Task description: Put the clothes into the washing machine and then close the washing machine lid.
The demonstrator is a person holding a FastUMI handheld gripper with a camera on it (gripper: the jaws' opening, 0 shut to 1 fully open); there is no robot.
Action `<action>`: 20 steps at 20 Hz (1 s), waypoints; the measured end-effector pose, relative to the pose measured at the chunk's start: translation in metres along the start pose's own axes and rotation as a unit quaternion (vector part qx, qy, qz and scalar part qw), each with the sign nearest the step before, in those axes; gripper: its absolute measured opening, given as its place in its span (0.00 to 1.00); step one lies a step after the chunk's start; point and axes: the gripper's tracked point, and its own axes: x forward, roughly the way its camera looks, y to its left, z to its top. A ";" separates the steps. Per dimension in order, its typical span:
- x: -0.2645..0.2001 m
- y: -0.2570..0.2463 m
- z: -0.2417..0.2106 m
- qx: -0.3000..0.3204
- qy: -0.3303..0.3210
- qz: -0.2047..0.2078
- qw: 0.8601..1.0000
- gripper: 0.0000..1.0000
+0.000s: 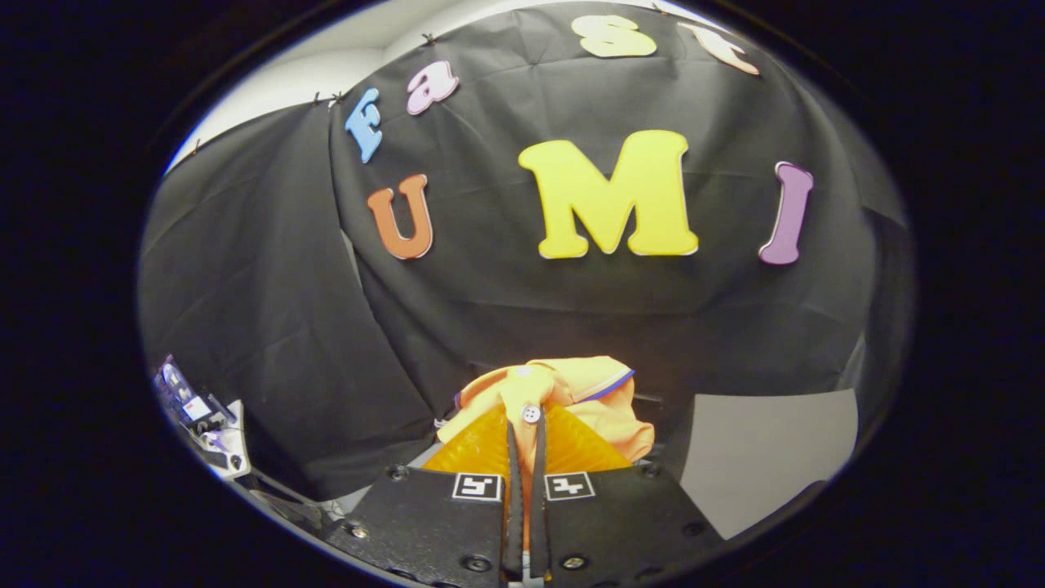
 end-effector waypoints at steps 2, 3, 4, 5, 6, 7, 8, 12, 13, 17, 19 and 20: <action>0.014 0.016 -0.013 0.003 0.012 0.003 1.000 0.06; 0.019 0.023 -0.019 0.005 0.017 0.003 1.000 0.06; 0.025 0.029 -0.025 0.007 0.023 0.005 1.000 0.06; 0.031 0.034 -0.033 0.010 0.030 0.006 0.999 0.06; 0.038 0.039 -0.040 0.014 0.039 0.009 0.999 0.06; 0.047 0.042 -0.049 0.016 0.049 0.013 0.999 0.06; 0.055 0.043 -0.055 0.019 0.058 0.014 0.998 0.06; 0.092 0.038 -0.082 0.037 0.098 0.019 0.994 0.06; 0.102 0.036 -0.089 0.039 0.107 0.018 0.993 0.06; 0.140 0.024 -0.115 0.052 0.146 0.012 0.988 0.06; 0.158 0.020 -0.130 0.058 0.169 0.010 0.984 0.06; 0.167 0.017 -0.137 0.059 0.180 0.008 0.982 0.06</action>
